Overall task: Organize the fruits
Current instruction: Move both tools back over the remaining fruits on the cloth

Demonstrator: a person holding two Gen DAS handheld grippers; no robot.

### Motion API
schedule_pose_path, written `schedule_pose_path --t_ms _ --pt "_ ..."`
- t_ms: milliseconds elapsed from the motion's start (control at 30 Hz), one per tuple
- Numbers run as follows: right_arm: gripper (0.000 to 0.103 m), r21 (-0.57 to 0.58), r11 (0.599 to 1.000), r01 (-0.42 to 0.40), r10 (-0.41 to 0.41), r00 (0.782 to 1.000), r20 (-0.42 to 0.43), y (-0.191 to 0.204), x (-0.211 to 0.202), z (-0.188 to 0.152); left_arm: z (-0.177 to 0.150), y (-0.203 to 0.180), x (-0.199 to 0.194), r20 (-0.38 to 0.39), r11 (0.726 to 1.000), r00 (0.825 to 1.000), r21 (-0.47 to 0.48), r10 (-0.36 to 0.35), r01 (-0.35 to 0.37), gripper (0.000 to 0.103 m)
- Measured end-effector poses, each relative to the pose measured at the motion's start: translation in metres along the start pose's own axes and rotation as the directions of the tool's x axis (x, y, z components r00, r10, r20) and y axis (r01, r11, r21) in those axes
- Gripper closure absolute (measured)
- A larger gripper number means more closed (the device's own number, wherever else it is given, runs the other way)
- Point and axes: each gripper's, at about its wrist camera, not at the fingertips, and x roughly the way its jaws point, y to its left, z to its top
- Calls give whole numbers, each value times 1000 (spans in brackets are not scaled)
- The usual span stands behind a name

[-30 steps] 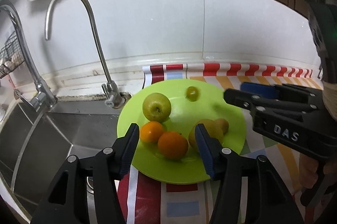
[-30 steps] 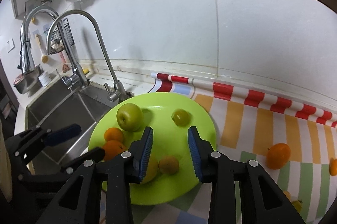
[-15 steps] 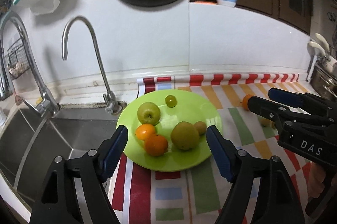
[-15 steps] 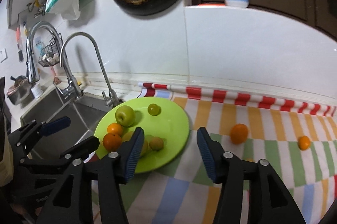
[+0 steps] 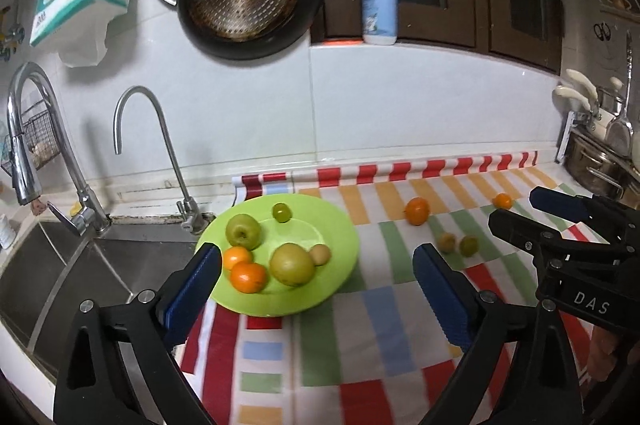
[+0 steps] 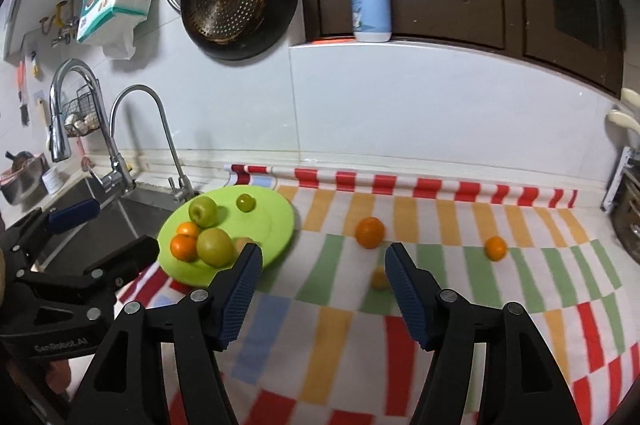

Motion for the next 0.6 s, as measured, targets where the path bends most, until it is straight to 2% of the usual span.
schedule_pose_path --t_ms 300,433,600 --pt "38 -27 999 30 -29 999 39 -43 -29 -6 0 -50 -10 50 999 999 45 -7 5 5" --pt "38 -40 998 40 -38 998 42 -60 -33 -10 3 -67 -4 61 997 997 77 -36 32 6" --pt "38 -63 997 38 -37 999 26 -73 -28 -13 5 -83 9 61 986 995 149 -84 74 12"
